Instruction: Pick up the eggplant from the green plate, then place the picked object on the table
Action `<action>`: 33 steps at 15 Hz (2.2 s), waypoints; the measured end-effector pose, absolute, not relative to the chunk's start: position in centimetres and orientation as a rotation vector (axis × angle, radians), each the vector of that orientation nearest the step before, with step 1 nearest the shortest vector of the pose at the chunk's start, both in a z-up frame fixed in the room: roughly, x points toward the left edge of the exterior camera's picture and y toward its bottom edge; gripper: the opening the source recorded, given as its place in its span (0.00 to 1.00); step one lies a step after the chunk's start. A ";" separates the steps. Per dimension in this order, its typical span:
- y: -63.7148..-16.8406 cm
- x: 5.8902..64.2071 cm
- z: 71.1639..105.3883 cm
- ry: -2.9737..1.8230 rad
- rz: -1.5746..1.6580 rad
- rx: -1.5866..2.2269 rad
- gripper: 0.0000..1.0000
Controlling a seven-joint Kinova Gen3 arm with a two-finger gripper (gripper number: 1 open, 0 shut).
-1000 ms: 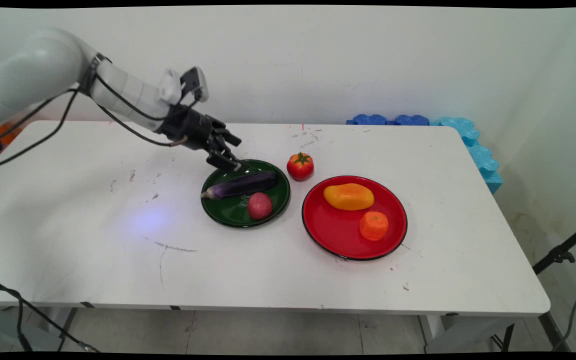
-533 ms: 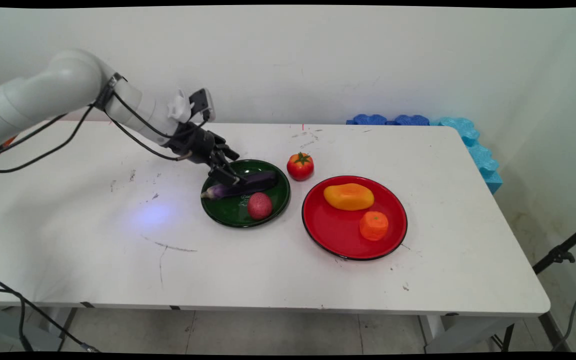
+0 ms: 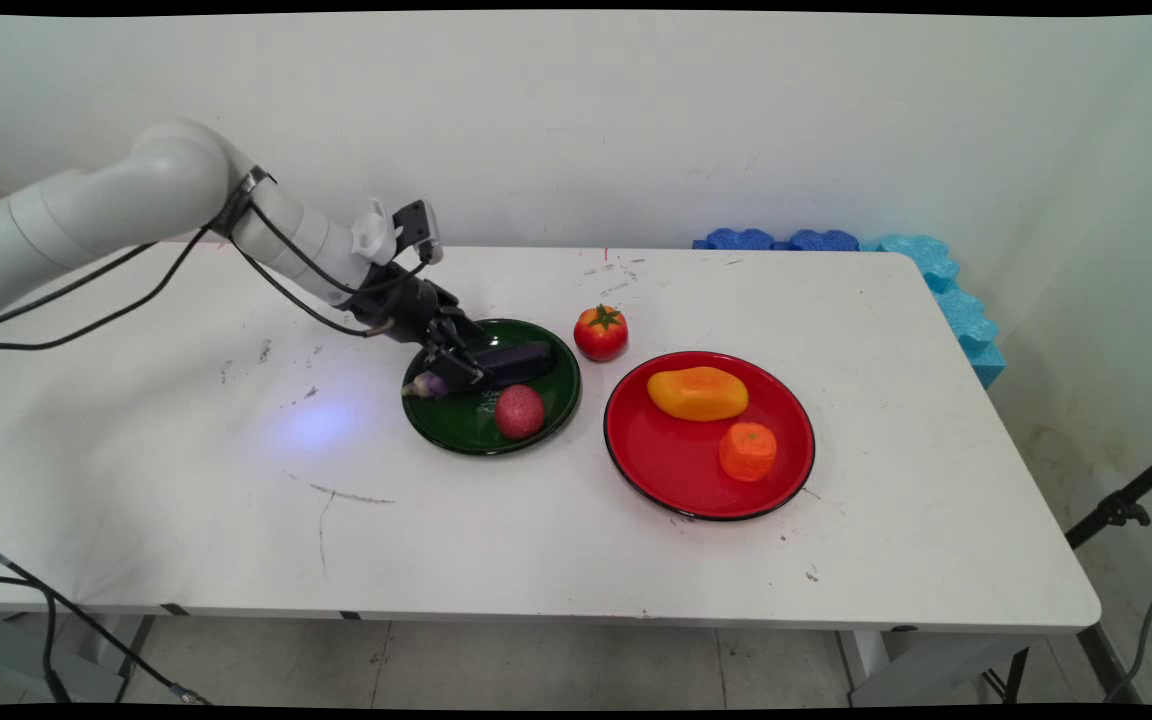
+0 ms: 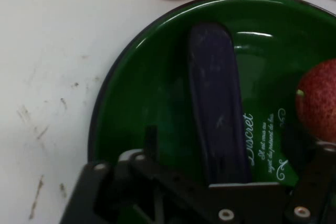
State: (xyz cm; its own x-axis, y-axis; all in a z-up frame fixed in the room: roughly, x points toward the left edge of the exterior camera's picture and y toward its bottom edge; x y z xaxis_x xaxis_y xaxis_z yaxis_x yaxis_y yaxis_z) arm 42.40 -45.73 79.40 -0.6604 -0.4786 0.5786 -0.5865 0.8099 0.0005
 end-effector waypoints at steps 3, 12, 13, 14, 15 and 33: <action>-45.8 42.1 79.0 -2.424 0.240 0.779 0.00; -46.1 41.0 80.4 -2.417 0.252 0.731 0.00; -46.1 40.7 81.5 -2.406 0.261 0.718 0.00; -46.0 40.3 82.9 -2.394 0.272 0.701 0.00; -45.9 40.0 84.1 -2.383 0.281 0.686 0.00; -37.2 31.1 92.6 -2.374 0.212 0.159 0.00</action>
State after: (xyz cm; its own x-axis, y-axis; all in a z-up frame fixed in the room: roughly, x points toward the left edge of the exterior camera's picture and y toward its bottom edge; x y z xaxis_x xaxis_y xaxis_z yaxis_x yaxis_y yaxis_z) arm 31.07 -37.16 92.57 -0.7223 -0.0539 0.6895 -0.1753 0.9787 -0.1072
